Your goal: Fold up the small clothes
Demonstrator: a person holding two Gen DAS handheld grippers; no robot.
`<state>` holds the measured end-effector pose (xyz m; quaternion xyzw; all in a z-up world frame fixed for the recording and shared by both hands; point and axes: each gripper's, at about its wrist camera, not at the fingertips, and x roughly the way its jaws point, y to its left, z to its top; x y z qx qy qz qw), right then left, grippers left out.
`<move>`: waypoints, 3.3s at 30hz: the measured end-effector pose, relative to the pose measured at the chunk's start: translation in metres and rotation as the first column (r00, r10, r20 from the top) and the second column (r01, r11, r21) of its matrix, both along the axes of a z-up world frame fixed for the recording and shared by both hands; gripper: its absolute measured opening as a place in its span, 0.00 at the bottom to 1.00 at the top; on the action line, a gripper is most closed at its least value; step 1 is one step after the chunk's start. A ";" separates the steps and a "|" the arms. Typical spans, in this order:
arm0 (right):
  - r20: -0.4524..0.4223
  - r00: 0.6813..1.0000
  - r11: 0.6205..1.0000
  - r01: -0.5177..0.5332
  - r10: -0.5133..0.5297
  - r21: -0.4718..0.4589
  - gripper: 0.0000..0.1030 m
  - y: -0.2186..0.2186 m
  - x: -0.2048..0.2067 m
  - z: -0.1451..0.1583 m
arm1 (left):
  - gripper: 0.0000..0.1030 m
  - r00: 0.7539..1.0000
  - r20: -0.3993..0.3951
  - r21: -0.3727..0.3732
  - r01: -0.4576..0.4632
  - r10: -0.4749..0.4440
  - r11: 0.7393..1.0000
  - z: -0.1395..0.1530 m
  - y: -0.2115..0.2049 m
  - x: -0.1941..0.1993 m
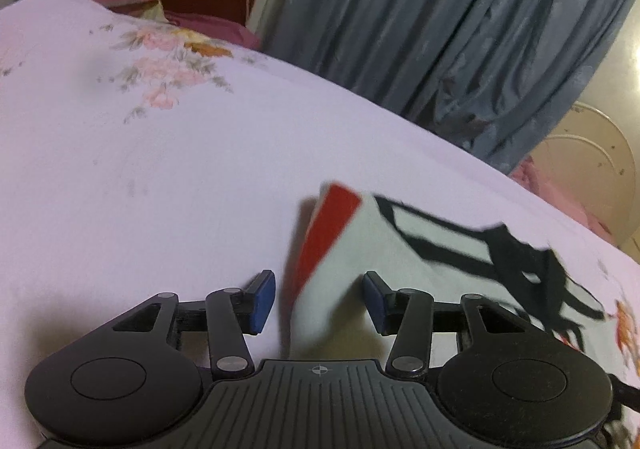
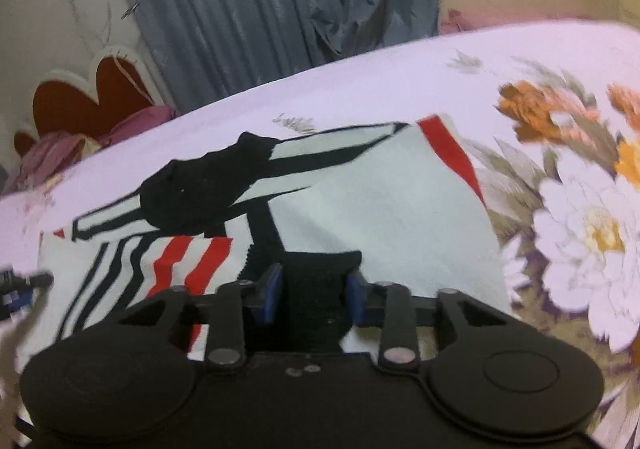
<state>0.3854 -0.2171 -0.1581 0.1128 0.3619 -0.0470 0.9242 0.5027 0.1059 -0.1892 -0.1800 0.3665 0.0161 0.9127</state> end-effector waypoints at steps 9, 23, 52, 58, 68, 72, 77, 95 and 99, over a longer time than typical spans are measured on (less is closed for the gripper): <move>-0.001 1.000 0.987 -0.027 0.028 -0.159 0.03 0.001 0.010 -0.011 | 0.46 0.998 0.045 0.028 -0.044 0.043 0.999 -0.009 0.004 0.018; 0.101 0.991 0.994 -0.080 0.088 -0.080 0.28 0.016 -0.008 0.025 | 0.58 0.986 0.108 0.113 0.112 -0.125 0.987 0.035 -0.027 -0.042; -0.008 0.975 0.965 -0.223 0.224 -0.139 0.29 0.048 -0.031 0.014 | 0.62 0.962 0.000 0.257 0.264 -0.273 0.930 0.034 -0.106 -0.081; -0.012 0.965 0.958 -0.261 0.261 -0.120 0.29 0.057 -0.037 0.018 | 0.62 0.954 0.006 0.257 0.289 -0.301 0.922 0.037 -0.126 -0.093; -0.076 0.955 0.923 -0.298 0.288 -0.241 0.28 0.038 -0.062 -0.001 | 0.62 0.951 -0.027 0.317 0.301 -0.309 0.899 0.017 -0.119 -0.111; -0.086 0.962 0.932 -0.272 0.259 -0.241 0.28 0.019 -0.075 0.003 | 0.62 0.959 -0.036 0.312 0.278 -0.281 0.908 0.026 -0.111 -0.130; -0.062 0.942 0.930 -0.335 0.330 -0.151 0.31 0.034 -0.100 0.014 | 0.62 0.938 -0.047 0.263 0.342 -0.342 0.902 0.030 -0.128 -0.170; -0.139 0.945 0.914 -0.323 0.297 -0.244 0.28 0.044 -0.188 -0.004 | 0.62 0.917 -0.117 0.288 0.399 -0.381 0.871 0.015 -0.092 -0.272; -0.149 0.970 0.938 -0.227 0.193 -0.263 0.29 0.034 -0.210 -0.001 | 0.62 0.921 -0.099 0.293 0.389 -0.377 0.874 0.016 -0.076 -0.291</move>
